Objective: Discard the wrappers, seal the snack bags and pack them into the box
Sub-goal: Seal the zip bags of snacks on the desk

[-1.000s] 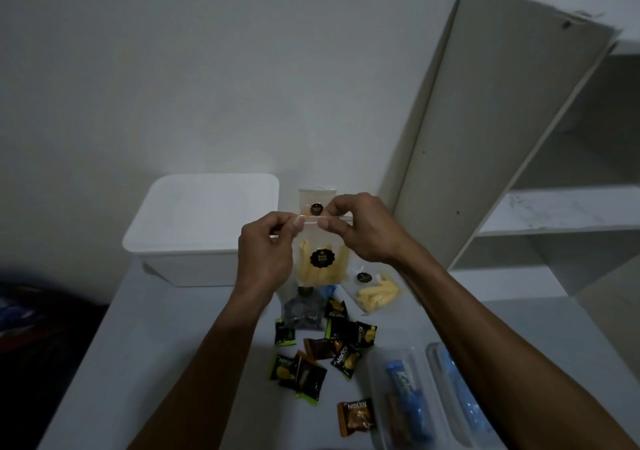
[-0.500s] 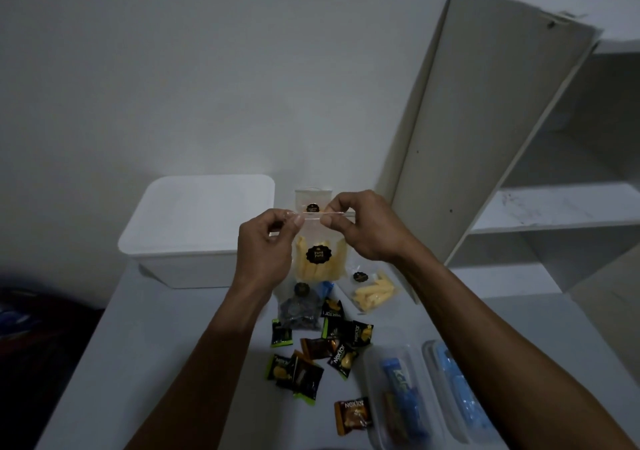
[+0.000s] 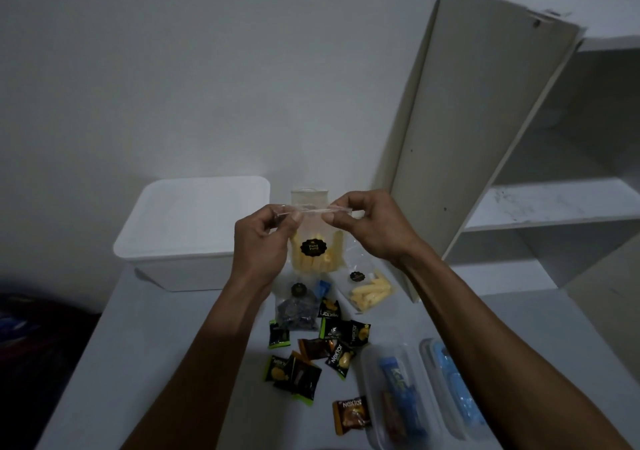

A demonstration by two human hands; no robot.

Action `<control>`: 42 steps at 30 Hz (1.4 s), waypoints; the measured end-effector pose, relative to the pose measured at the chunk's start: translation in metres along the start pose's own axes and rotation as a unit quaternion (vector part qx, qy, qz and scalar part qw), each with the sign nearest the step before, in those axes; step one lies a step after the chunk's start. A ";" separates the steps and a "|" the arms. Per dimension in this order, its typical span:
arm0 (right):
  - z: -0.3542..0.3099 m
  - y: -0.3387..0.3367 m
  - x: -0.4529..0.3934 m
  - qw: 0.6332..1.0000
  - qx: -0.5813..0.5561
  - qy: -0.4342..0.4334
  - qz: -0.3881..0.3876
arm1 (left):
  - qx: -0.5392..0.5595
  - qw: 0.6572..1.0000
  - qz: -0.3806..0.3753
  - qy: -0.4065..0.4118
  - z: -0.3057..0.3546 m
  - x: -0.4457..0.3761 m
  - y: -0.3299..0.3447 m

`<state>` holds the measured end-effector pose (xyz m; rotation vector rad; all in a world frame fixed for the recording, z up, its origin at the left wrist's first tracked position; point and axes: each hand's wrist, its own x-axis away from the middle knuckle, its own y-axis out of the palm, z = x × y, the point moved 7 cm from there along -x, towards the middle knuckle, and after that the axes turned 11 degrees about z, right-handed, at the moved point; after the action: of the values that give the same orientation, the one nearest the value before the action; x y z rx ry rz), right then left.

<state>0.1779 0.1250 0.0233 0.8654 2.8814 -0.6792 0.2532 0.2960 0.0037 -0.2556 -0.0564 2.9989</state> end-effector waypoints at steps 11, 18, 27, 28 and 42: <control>0.006 -0.009 0.000 0.988 -0.129 0.077 0.025 | 0.041 0.999 0.004 -0.029 0.006 -0.001 0.003; 0.004 -0.021 0.001 0.982 -0.168 0.079 0.044 | 0.053 0.997 0.018 -0.044 0.006 -0.001 0.003; 0.003 -0.026 0.005 0.984 -0.147 0.064 0.078 | 0.068 0.996 -0.026 -0.044 0.011 -0.002 0.019; 0.004 -0.025 0.006 0.986 -0.139 0.063 0.068 | 0.063 0.997 -0.029 -0.040 0.011 -0.003 0.020; 0.000 -0.019 0.006 0.995 -0.071 0.071 0.003 | 0.064 0.995 -0.065 -0.033 0.011 0.000 0.025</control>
<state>0.1622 0.1136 0.0294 0.9386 3.0046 -0.4219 0.2483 0.2713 0.0133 -0.1330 0.1096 2.8669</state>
